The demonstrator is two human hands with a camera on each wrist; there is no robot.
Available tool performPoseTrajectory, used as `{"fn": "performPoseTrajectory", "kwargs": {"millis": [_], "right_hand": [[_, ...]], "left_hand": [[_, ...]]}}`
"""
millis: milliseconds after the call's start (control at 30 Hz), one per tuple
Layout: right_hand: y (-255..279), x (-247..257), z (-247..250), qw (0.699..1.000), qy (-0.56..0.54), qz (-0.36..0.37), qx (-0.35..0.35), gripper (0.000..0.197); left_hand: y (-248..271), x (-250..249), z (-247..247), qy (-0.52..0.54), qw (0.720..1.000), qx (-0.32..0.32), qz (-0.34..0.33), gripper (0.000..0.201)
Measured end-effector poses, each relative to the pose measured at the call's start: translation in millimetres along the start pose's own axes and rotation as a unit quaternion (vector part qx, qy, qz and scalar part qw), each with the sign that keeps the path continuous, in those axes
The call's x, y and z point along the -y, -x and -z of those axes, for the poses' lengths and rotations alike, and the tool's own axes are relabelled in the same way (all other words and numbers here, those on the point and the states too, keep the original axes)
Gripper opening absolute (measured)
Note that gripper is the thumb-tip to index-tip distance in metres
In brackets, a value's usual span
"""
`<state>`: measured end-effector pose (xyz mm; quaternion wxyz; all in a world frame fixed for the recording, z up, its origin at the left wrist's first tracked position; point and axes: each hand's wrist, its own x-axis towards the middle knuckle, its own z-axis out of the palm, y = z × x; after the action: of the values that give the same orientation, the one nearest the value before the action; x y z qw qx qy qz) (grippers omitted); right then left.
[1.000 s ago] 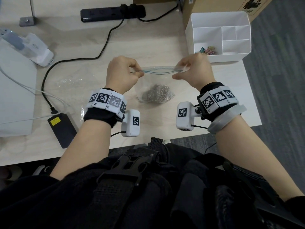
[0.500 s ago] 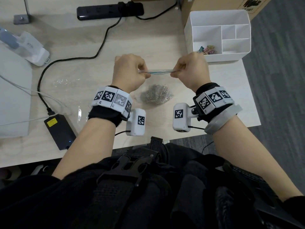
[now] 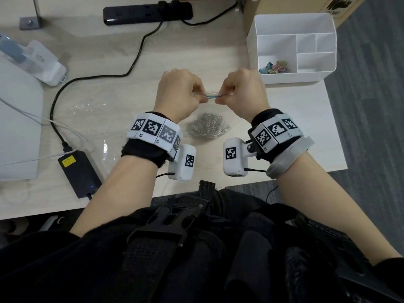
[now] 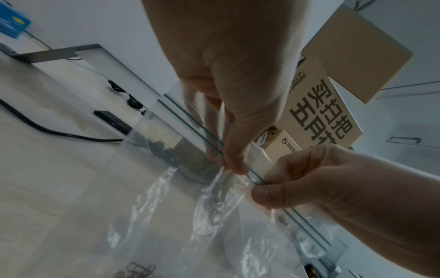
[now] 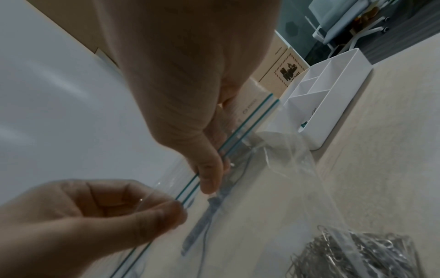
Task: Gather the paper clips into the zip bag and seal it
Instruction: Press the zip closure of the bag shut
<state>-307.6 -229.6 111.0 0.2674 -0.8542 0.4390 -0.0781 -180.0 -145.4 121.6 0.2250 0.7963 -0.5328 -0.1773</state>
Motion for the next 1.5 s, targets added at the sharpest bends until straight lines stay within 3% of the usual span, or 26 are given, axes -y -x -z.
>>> {"fn": "performPoseTrajectory", "kwargs": {"millis": [233,333,500,633,800,1234,1334,1500], "right_hand": [[0,-1,0,0.999,0.023,0.017,0.017,0.009],[-1,3,1,0.999,0.009,0.027,0.031,0.015],[-2,5,1,0.998,0.026,0.036,0.033,0.008],[-2,3,1,0.999,0.020,0.036,0.024,0.004],[0,3,1,0.996,0.041,0.062,0.039,0.010],[3,7,-1,0.996,0.033,0.078,0.042,0.018],[5,-5,6,0.998,0.025,0.056,0.033,0.024],[10,-31,18,1.000,-0.026,-0.009,-0.013,0.007]], "left_hand": [[1,0,-6,-0.016,1.000,-0.001,-0.005,0.009],[1,-1,-6,-0.006,1.000,0.000,-0.011,0.014],[2,5,1,-0.019,1.000,-0.009,-0.003,0.027],[5,15,2,-0.003,0.999,-0.033,0.023,0.025],[10,13,-5,0.031,0.998,-0.051,0.020,0.018],[19,20,-2,0.078,0.994,-0.072,0.030,0.026],[19,23,-4,0.086,0.991,-0.092,0.048,0.025],[24,40,-4,0.116,0.983,-0.119,0.082,0.022]]}}
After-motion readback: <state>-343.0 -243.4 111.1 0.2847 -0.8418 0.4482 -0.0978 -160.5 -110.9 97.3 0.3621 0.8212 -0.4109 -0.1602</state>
